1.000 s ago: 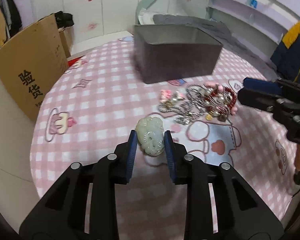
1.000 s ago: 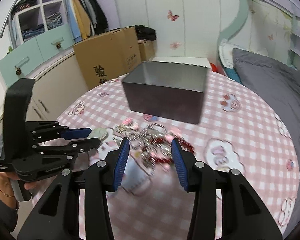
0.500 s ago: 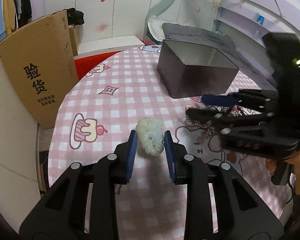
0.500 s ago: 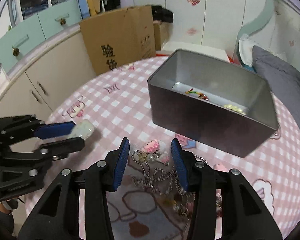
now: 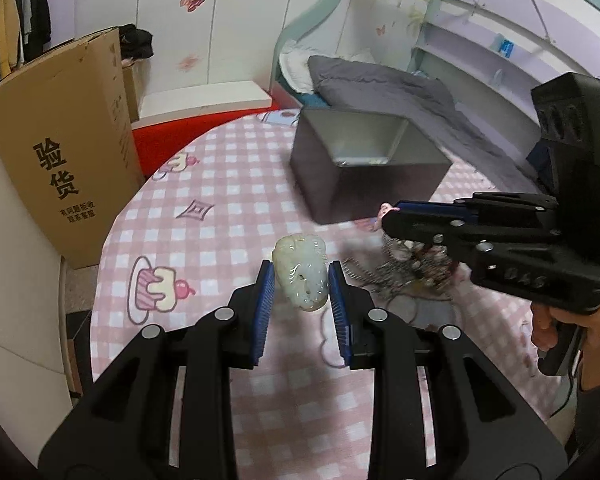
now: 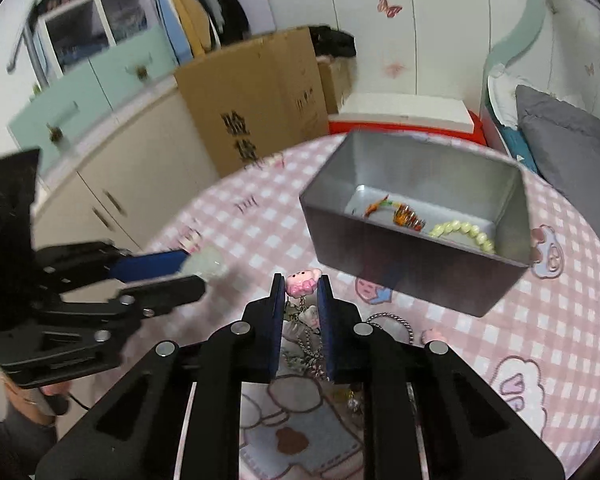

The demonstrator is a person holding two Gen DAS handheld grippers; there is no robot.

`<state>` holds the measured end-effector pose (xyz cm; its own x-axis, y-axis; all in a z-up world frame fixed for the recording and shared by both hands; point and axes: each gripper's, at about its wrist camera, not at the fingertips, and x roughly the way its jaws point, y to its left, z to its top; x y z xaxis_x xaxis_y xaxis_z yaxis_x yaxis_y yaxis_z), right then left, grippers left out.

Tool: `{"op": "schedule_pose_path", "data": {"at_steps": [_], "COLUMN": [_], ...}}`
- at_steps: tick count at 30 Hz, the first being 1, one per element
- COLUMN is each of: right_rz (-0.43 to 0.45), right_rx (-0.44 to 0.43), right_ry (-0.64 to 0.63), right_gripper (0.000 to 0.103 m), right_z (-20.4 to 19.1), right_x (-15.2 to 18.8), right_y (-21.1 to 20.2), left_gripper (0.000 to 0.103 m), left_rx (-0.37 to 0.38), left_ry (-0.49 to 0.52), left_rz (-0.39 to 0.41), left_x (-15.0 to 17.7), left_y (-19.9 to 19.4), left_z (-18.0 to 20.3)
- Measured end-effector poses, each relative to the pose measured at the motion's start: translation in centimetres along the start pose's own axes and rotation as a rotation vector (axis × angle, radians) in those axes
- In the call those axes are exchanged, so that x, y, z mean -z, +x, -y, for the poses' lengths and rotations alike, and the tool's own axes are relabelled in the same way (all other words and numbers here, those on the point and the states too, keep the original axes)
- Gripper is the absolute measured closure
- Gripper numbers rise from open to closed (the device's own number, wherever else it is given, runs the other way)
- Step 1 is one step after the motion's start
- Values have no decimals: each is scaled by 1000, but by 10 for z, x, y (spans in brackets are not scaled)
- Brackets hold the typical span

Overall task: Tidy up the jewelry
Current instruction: 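Place the jade pendant in the box with the left gripper while the right gripper drops a pink charm in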

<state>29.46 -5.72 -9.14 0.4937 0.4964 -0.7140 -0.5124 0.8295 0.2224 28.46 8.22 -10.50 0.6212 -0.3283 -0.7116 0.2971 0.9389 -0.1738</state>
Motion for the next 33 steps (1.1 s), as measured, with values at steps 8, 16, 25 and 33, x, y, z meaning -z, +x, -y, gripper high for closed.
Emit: {"op": "schedule_pose_path", "data": {"at_steps": [8, 16, 25, 33], "right_rz": [85, 121, 52, 28], "right_rx": [-5, 90, 118, 119], "right_ry": [23, 75, 81, 69], "right_gripper": [88, 88, 88, 87], "right_z": [10, 47, 79, 85], "right_x": [-20, -44, -43, -38], "right_y": [-52, -46, -7, 8], "left_gripper": [76, 76, 75, 75], "left_rx": [54, 79, 32, 15], "left_ry": [44, 59, 82, 77], "left_rz": [32, 7, -107, -162], "left_x": [-34, -89, -113, -113], "left_y": [-11, 19, 78, 107], "left_z": [32, 52, 60, 57]}}
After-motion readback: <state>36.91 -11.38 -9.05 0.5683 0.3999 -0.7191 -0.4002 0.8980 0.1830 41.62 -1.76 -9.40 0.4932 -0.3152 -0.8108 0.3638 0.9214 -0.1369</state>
